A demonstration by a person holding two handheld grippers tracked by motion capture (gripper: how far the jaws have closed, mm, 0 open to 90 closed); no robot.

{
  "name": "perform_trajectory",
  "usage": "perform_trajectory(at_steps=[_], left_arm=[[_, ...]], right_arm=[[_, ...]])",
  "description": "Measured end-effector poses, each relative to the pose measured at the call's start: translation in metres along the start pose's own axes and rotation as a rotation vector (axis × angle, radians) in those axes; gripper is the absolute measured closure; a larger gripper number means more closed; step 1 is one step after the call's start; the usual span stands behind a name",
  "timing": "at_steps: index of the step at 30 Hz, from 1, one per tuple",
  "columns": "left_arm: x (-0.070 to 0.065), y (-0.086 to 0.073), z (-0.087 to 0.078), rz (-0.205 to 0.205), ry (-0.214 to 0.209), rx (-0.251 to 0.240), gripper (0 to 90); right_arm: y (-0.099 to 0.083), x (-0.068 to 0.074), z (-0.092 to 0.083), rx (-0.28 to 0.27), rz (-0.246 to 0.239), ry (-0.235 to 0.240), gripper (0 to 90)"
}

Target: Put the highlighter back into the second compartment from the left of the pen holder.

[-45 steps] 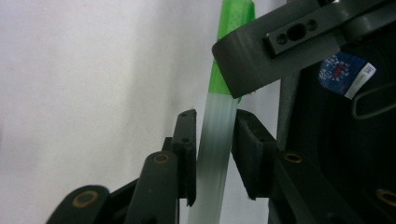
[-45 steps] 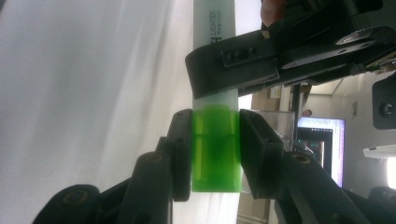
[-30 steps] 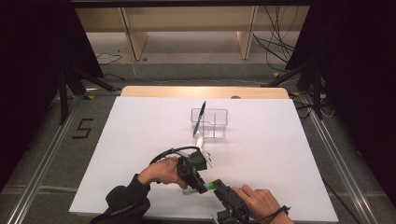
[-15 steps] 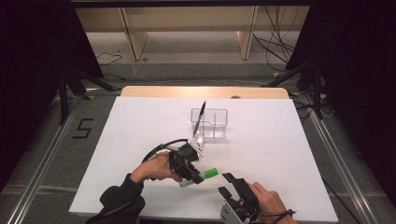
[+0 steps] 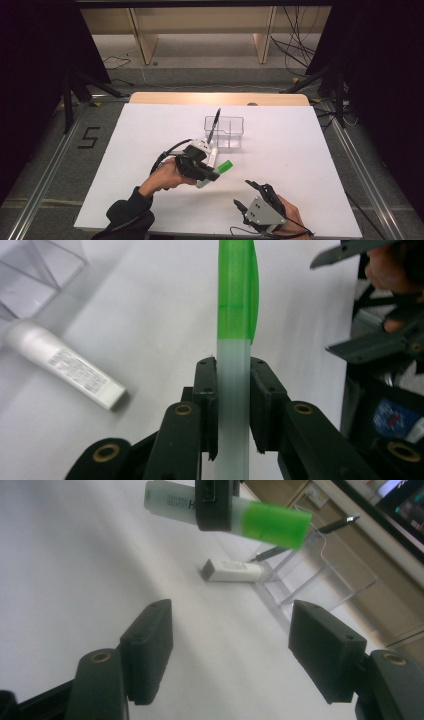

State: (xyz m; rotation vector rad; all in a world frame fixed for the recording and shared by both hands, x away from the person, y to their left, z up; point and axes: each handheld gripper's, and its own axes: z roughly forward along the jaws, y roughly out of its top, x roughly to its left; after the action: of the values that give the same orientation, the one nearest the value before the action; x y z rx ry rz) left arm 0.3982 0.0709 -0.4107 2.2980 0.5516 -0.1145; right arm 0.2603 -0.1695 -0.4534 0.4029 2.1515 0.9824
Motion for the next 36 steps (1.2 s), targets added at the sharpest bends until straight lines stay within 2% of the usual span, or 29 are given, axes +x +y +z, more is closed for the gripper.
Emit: perform_trajectory(at_steps=[4, 10, 16, 22, 26, 36], left_arm=[[0.006, -0.001, -0.003, -0.047, 0.035, -0.072, 76.3], [0.01, -0.001, -0.007, -0.094, 0.077, -0.165, 76.3], [0.014, -0.001, -0.01, -0.138, 0.114, -0.258, 76.4], [0.015, 0.002, -0.014, -0.165, 0.154, -0.338, 76.3], [0.017, 0.004, -0.014, -0.182, 0.166, -0.391, 76.4], [0.022, 0.014, -0.01, -0.199, 0.187, -0.447, 76.3]], right_arm=[[-0.004, -0.007, -0.001, -0.003, 0.106, 0.018, 33.1], [-0.009, -0.017, -0.006, -0.043, 0.26, 0.048, 31.3], [-0.013, -0.022, -0.009, -0.065, 0.351, 0.064, 30.1], [-0.017, -0.025, -0.011, -0.079, 0.422, 0.065, 28.9], [-0.019, -0.025, -0.011, -0.072, 0.434, 0.066, 28.3], [-0.024, -0.03, -0.015, -0.09, 0.523, 0.074, 27.2]])
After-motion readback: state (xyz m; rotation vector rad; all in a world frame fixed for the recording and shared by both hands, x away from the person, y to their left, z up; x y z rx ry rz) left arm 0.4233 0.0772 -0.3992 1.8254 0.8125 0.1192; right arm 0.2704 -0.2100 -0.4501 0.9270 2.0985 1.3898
